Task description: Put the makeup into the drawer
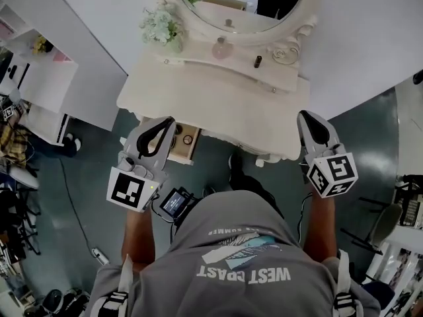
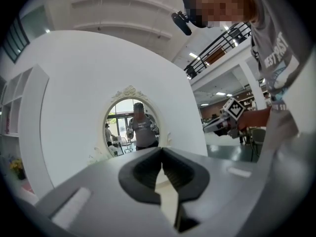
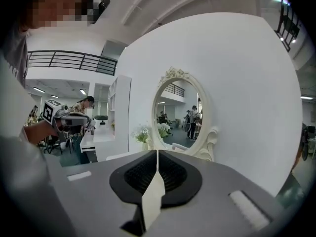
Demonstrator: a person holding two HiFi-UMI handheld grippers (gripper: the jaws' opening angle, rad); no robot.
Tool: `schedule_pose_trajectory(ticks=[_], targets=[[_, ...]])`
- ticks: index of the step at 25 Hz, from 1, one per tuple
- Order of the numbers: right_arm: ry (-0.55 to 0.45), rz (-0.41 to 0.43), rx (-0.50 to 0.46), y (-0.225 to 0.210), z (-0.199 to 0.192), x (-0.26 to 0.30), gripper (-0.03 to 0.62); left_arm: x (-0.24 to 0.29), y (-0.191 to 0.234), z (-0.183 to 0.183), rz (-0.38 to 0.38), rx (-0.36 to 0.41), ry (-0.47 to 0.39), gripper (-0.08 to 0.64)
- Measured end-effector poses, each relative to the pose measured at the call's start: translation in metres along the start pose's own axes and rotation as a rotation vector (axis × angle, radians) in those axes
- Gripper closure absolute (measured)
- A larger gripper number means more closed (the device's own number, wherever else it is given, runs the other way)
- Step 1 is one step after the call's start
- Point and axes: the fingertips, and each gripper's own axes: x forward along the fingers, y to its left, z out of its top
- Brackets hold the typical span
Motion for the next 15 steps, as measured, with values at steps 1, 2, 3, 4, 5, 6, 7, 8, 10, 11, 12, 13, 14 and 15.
schedule_pose_trajectory(ticks=[1,2,3,4,5,6,7,8,10,11,12,13,14,15], targets=[[0.004,0.006,-0.002,-0.005,0.001,0.007,0.578,0.006,0.002,0.0,0.004,-0.005,0.003,0.558],[0.007,0.012,-0.004,-0.009,0.001,0.015,0.578,0.012,0.005,0.0,0.007,-0.009,0.002,0.558],[0.008,0.018,-0.007,-0.013,0.002,0.024,0.578,0.017,0.007,0.0,0.011,-0.012,0.001,0.558],[0.01,0.026,-0.009,-0.016,0.002,0.032,0.577,0.021,0.008,-0.001,0.015,-0.013,0.001,0.558],[0.015,0.033,-0.011,-0.02,0.001,0.04,0.577,0.026,0.01,-0.003,0.02,-0.017,0.005,0.558],[0.02,0.039,-0.014,-0.023,0.001,0.047,0.577,0.03,0.011,-0.006,0.023,-0.023,0.011,0.558],[0.027,0.044,-0.016,-0.027,0.0,0.054,0.575,0.034,0.012,-0.008,0.026,-0.03,0.018,0.558],[0.033,0.048,-0.018,-0.031,-0.001,0.061,0.575,0.037,0.014,-0.011,0.029,-0.037,0.026,0.558],[0.042,0.058,-0.019,-0.038,-0.004,0.077,0.574,0.043,0.017,-0.018,0.038,-0.048,0.045,0.558],[0.047,0.064,-0.019,-0.041,-0.006,0.086,0.572,0.046,0.019,-0.021,0.044,-0.051,0.054,0.558],[0.053,0.07,-0.019,-0.044,-0.009,0.095,0.571,0.049,0.022,-0.025,0.049,-0.054,0.063,0.558],[0.061,0.075,-0.02,-0.047,-0.012,0.105,0.569,0.052,0.024,-0.029,0.054,-0.057,0.072,0.558],[0.068,0.08,-0.021,-0.051,-0.015,0.115,0.569,0.055,0.026,-0.033,0.059,-0.06,0.081,0.558],[0.075,0.084,-0.022,-0.055,-0.019,0.124,0.568,0.058,0.028,-0.036,0.064,-0.063,0.089,0.558]])
